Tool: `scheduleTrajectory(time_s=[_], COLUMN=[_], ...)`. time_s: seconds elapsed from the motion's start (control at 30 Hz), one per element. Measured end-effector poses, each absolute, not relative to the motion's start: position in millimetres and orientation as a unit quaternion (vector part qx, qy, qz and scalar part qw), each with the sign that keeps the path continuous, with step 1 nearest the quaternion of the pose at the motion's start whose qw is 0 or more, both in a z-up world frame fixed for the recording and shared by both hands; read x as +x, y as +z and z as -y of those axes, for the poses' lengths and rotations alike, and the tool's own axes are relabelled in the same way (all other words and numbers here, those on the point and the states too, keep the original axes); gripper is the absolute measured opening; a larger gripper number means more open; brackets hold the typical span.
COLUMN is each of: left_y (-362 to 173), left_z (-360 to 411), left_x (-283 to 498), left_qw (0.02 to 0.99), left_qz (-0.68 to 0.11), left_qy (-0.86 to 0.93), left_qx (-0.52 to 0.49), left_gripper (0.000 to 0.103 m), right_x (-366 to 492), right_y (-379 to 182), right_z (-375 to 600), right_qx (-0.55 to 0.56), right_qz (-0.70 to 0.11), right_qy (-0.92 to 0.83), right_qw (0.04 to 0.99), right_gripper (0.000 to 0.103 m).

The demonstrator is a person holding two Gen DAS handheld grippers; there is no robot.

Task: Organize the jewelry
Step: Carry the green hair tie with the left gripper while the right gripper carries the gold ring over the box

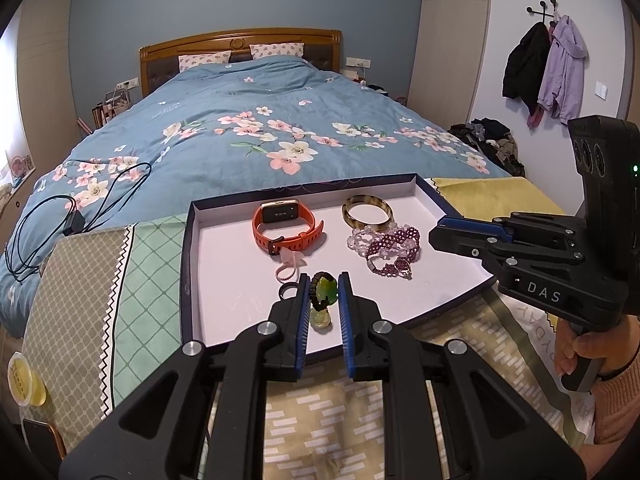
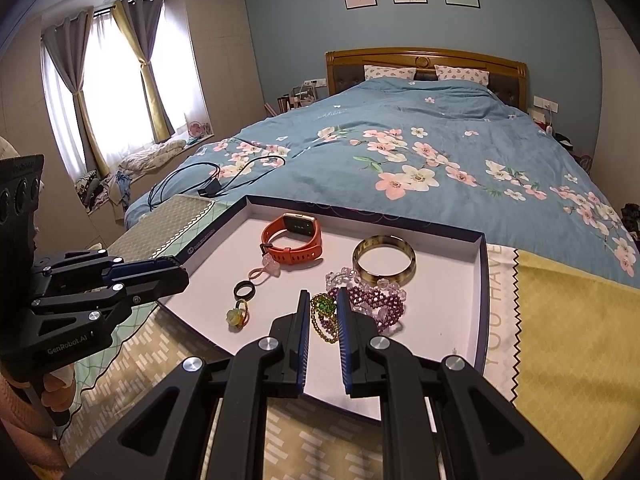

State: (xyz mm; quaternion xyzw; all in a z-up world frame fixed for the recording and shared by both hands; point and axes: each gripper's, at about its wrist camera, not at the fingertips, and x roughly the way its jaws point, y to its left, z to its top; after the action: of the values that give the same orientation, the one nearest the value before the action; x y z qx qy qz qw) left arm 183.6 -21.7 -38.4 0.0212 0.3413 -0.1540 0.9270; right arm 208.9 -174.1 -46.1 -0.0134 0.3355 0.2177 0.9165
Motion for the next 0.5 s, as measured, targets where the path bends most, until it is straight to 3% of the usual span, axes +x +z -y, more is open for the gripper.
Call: scheduleTrajectory(time_s=[0.5], left_y=[-37.6], left_z=[22.6], left_x=[188.2], left_qw=[0.927], left_qz=[-0.342], left_qy=[-0.152], left_qx=[0.021], left_gripper=[0.014], right_x=[216.6], right_y=[-46.5], right_z=[174.4], right_qx=[-0.016], right_qz=[-0.339], right_qy=[0.214], right_qw=[0.916], right_gripper=[0.012])
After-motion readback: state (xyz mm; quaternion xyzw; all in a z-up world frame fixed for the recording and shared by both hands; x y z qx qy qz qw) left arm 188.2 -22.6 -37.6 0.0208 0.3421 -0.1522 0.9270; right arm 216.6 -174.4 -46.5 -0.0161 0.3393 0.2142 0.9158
